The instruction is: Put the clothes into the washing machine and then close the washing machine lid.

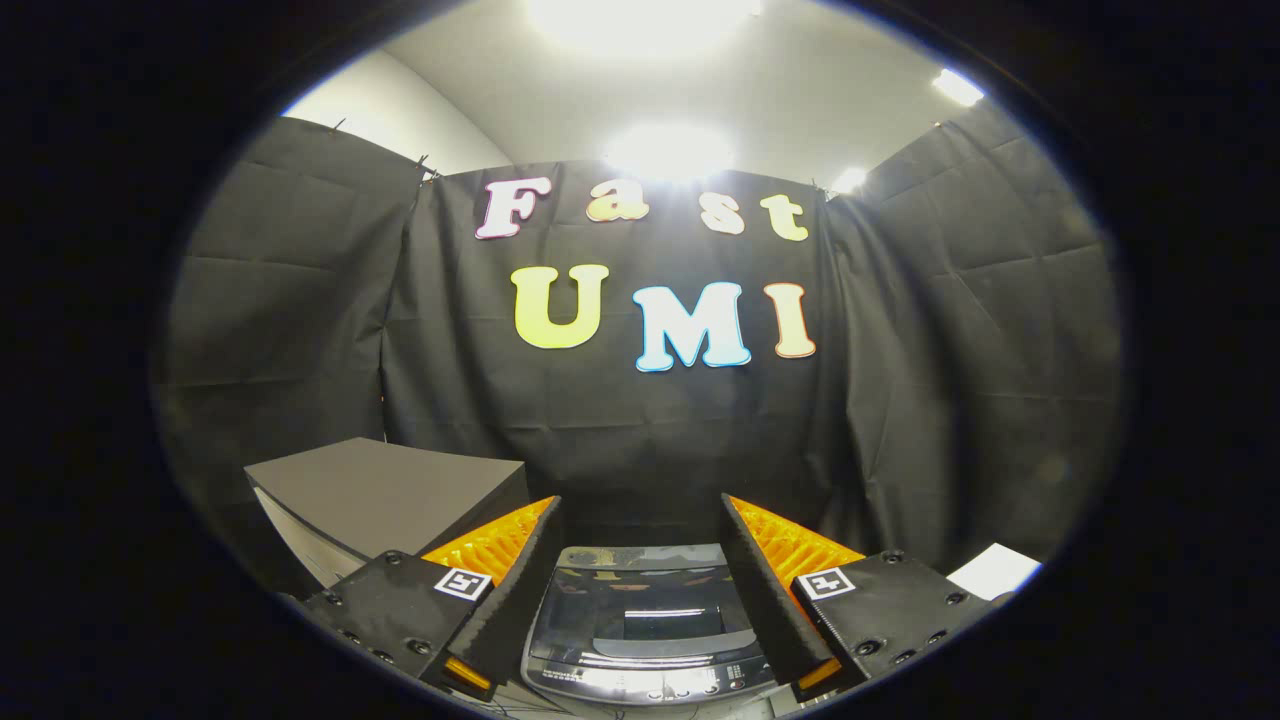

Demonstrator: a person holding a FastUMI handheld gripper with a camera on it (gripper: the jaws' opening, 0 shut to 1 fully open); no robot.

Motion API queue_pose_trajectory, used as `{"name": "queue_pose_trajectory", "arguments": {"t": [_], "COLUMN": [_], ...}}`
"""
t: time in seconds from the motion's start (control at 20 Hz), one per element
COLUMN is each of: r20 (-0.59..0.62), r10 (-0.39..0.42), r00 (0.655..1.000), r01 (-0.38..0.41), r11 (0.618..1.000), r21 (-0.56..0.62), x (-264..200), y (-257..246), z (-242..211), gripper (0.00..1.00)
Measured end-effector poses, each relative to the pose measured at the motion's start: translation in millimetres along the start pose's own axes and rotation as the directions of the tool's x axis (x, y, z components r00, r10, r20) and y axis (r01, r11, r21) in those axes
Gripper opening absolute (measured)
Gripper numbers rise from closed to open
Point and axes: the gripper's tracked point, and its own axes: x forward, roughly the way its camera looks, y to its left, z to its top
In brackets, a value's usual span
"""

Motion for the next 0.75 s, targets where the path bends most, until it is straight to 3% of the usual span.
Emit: {"name": "queue_pose_trajectory", "arguments": {"t": [0.4, 0.75], "r20": [0.041, 0.049], "r10": [-0.039, -0.041], "r00": [0.998, 0.998], "r01": [0.04, 0.042], "r11": [0.999, 0.999], "r21": [-0.013, -0.027], "x": [-52.8, -69.6], "y": [0.8, 0.8], "z": [14.6, 8.2], "gripper": [0.95, 0.95]}}
